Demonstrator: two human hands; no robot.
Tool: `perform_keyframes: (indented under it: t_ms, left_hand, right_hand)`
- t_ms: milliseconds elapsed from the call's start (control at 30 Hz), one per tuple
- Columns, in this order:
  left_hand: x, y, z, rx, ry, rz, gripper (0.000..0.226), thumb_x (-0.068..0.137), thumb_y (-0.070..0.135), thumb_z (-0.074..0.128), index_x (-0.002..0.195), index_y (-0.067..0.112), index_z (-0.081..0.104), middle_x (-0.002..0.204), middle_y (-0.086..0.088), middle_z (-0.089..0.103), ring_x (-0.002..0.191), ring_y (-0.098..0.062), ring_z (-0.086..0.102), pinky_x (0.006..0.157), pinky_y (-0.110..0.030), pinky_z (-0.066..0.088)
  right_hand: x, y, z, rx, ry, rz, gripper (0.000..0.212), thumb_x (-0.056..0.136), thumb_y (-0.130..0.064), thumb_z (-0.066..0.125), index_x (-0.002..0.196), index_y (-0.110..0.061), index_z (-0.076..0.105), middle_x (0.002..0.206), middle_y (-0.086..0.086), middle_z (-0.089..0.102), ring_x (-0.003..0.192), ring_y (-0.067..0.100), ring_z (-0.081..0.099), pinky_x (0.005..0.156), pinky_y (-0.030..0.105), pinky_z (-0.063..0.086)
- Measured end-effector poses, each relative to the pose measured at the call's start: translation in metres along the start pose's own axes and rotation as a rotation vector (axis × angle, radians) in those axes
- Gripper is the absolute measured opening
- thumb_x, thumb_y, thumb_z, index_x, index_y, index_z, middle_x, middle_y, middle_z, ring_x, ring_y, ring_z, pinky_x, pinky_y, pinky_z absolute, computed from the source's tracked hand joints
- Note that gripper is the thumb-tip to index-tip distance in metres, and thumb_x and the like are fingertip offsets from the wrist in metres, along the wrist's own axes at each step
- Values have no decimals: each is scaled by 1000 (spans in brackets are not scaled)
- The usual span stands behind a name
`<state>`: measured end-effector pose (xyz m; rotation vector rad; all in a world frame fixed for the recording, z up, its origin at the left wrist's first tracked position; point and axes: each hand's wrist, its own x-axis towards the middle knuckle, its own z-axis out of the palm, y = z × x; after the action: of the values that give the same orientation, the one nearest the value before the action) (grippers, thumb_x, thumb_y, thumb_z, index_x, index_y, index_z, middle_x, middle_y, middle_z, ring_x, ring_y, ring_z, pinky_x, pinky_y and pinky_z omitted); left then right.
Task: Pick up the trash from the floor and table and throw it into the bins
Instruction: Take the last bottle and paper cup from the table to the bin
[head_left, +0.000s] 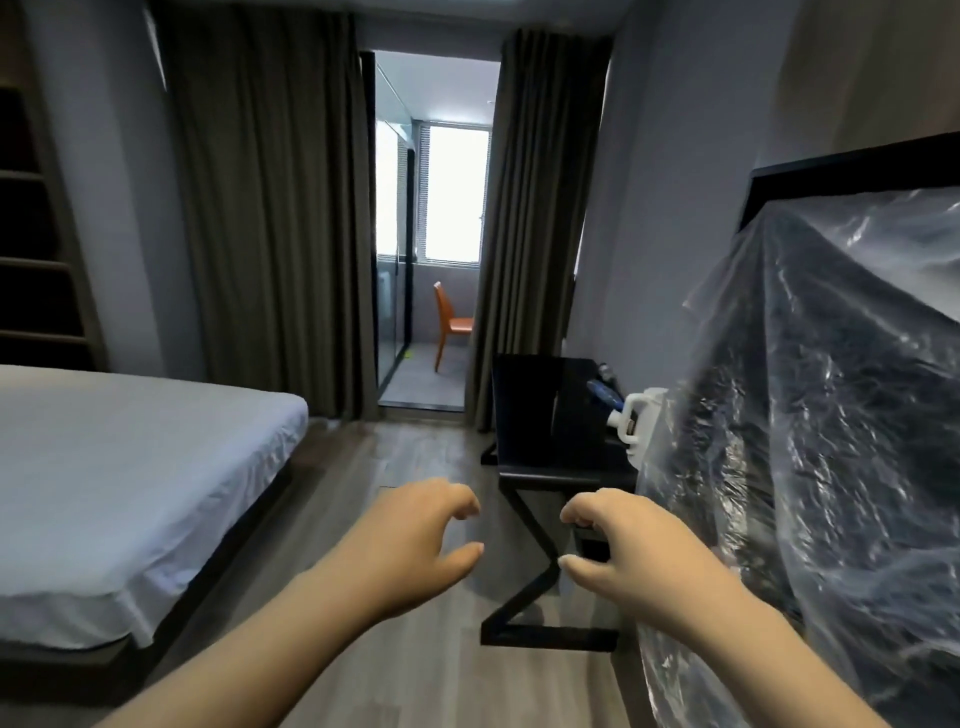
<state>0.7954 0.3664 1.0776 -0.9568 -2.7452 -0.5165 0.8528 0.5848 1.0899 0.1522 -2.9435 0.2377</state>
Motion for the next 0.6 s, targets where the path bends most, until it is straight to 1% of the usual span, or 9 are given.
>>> perform_keyframes:
  t_ms: [200,367,467,600]
  left_hand:
    - [78,-78,27,-9,-63,-30,39,89,47,54,125,31,53,122,15,57,111,0,52,89,-13,39]
    - [151,-156,29,-14,-59,0,39,90,47,54,126,31,52,122,16,56,112,0,51,90,-12,38]
    - [197,-201,23,-31,-71,25,40,91,45,54,128,30,52,124,15,55,115,0,51,92,-13,38]
    - [256,-251,29,-43,-102,60,40,91,45,53,128,31,50,125,14,55,116,-1,50,93,-14,40]
  right_hand:
    - [104,16,44,26,-61,14,38,87,-47,59,121,-33,54,113,-14,56,103,4,52,87,20,44]
    - [198,14,68,37,-61,86,34,86,-46,60,115,-29,57,109,-10,59,97,7,55,86,24,49]
    - [254,10,76,56,-62,122,36,87,-46,61,119,-32,56,110,-13,57,99,5,54,87,21,47]
    - [319,14,96,77,-81,174,39,86,-48,61,122,-34,55,113,-15,57,101,3,54,88,21,47]
